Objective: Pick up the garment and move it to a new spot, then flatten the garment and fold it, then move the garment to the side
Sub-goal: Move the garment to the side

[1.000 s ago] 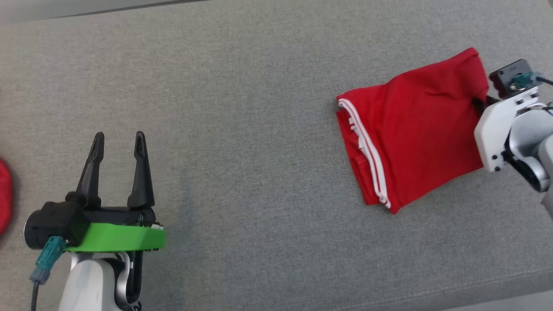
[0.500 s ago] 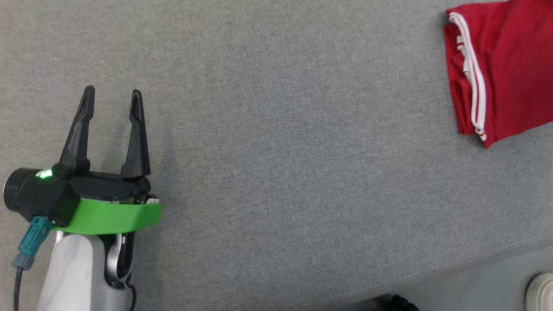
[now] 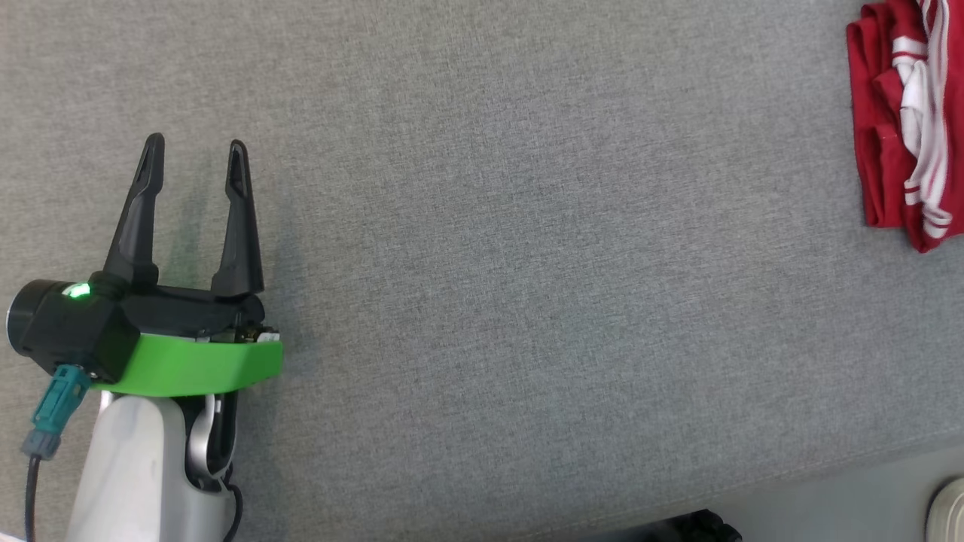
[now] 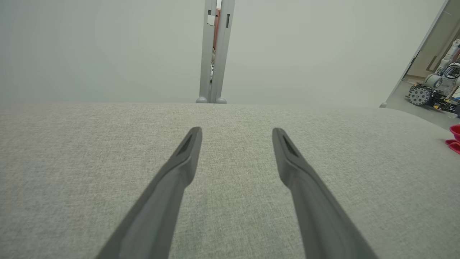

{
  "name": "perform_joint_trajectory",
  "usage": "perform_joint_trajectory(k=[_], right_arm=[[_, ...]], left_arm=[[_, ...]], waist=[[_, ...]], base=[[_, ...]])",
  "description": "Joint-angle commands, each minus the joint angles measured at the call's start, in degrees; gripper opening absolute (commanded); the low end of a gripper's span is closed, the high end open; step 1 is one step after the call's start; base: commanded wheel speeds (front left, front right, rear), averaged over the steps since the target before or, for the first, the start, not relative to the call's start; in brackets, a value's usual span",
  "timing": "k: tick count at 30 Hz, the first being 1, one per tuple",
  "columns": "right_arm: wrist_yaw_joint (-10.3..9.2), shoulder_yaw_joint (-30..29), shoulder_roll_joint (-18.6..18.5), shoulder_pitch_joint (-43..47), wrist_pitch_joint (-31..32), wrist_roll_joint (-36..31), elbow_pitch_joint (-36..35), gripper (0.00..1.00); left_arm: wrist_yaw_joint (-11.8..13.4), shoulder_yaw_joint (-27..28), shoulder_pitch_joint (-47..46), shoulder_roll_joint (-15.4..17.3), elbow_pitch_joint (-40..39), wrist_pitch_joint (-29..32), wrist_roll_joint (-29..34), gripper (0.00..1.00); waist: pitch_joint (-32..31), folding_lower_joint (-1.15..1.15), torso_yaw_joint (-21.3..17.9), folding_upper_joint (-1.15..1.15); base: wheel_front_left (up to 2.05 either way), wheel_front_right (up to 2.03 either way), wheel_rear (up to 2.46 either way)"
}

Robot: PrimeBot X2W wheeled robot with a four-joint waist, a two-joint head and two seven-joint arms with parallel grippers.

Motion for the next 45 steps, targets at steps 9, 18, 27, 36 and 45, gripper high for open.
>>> perform_joint_trajectory(k=[9,18,27,36,45], right_arm=[[-0.12,-4.0,6.4,6.9,-7.5,0.4,-5.3,1.0],[-0.11,-3.5,15.9,16.1,-16.5,5.4,-15.2,1.0],[-0.11,-0.3,26.2,26.2,-21.9,6.6,-19.9,1.0],[-0.11,3.7,31.2,33.4,-22.1,8.1,-20.2,1.0],[-0.1,0.6,33.8,38.4,-22.7,8.2,-20.1,1.0]], left_arm=[[-0.3,1.5,4.6,-2.1,3.4,0.0,-0.8,1.0],[-0.3,4.0,10.3,-3.6,7.8,0.0,-0.7,1.0],[-0.3,7.1,15.1,-4.3,10.5,0.0,-0.3,1.0],[0.4,8.5,19.8,-4.6,11.1,0.0,-0.7,1.0],[1.7,6.8,22.0,-4.6,10.6,0.0,-1.8,1.0]], waist=[[-11.5,-0.01,2.4,0.0],[-21.9,-0.01,3.7,0.0],[-29.6,-0.01,5.0,0.0],[-33.4,-0.01,6.4,0.0],[-34.1,-0.01,7.5,0.0]], base=[[0.0,0.0,0.0],[0.0,0.0,0.0],[0.0,0.0,0.0],[0.0,0.0,0.0],[0.0,0.0,0.0]])
